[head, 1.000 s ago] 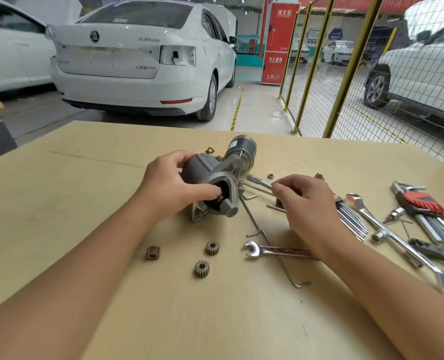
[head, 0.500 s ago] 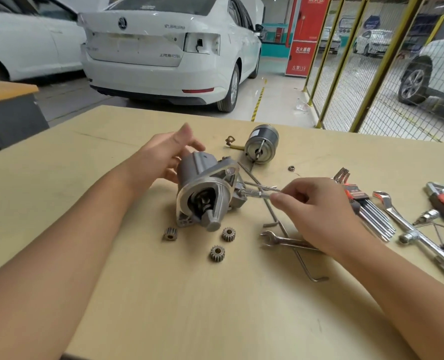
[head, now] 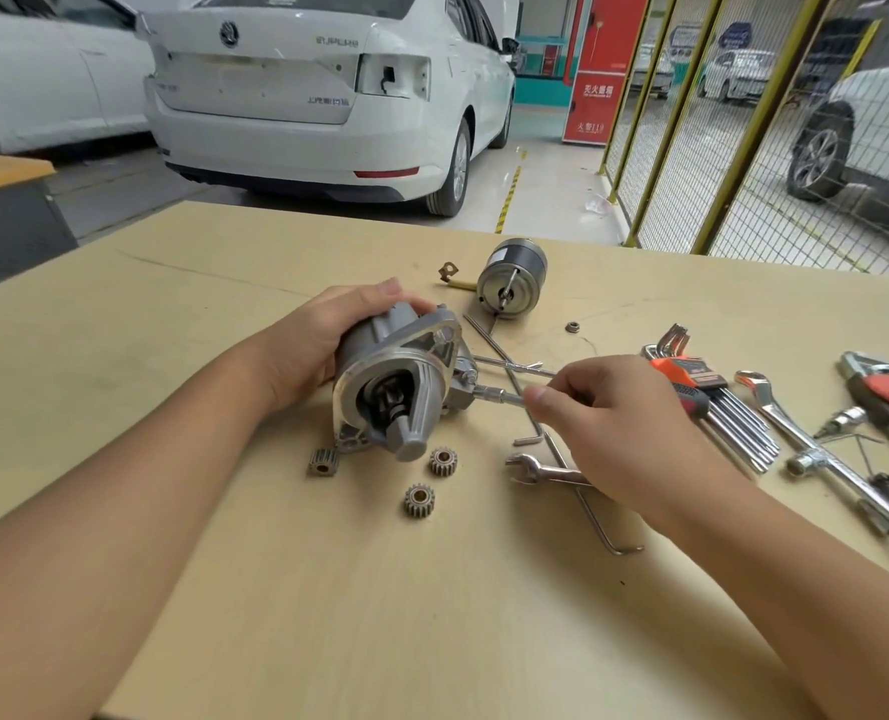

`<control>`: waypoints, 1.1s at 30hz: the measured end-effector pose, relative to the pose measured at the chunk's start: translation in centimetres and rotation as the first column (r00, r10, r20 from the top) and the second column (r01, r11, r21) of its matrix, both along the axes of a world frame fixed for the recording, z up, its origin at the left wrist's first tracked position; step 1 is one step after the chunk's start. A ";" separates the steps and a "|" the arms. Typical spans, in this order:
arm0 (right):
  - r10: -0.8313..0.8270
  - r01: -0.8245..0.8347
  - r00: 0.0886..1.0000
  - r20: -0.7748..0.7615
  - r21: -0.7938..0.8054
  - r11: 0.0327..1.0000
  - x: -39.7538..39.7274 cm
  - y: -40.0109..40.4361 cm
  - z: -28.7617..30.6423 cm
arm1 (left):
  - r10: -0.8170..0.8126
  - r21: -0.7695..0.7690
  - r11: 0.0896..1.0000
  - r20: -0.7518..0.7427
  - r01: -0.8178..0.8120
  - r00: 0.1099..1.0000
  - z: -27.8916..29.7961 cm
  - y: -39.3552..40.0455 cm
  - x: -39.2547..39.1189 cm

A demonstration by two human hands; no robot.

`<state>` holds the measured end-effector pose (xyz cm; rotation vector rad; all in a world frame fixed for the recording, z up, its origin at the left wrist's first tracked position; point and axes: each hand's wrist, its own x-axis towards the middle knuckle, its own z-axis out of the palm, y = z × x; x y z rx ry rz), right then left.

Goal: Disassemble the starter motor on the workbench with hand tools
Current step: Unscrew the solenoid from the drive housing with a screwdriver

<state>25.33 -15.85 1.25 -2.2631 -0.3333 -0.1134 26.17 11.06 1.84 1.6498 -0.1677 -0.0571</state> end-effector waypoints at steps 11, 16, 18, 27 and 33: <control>0.126 -0.063 0.930 -0.345 0.187 0.980 -0.4 0.2 0.1 | 0.120 -0.073 0.990 -0.037 -0.122 0.992 -0.3 -1.4 -0.2; 0.127 0.009 0.873 -0.472 0.274 0.962 0.0 0.0 0.8 | 0.168 -0.101 0.980 -0.026 -0.170 0.985 -0.4 -2.5 -0.1; 0.134 0.038 0.857 -0.497 0.320 0.947 0.1 -0.1 0.9 | 0.177 -0.109 0.978 -0.022 -0.178 0.984 -0.4 -2.8 -0.1; 0.098 0.008 0.933 -0.347 0.291 0.957 0.1 0.2 0.1 | 0.162 -0.309 0.932 -0.114 -0.190 0.980 -0.9 -2.8 0.0; 0.023 -0.023 0.995 0.100 -0.005 1.000 -0.1 0.3 0.5 | 0.116 -0.377 0.913 -0.124 -0.155 0.986 -1.1 -2.6 0.3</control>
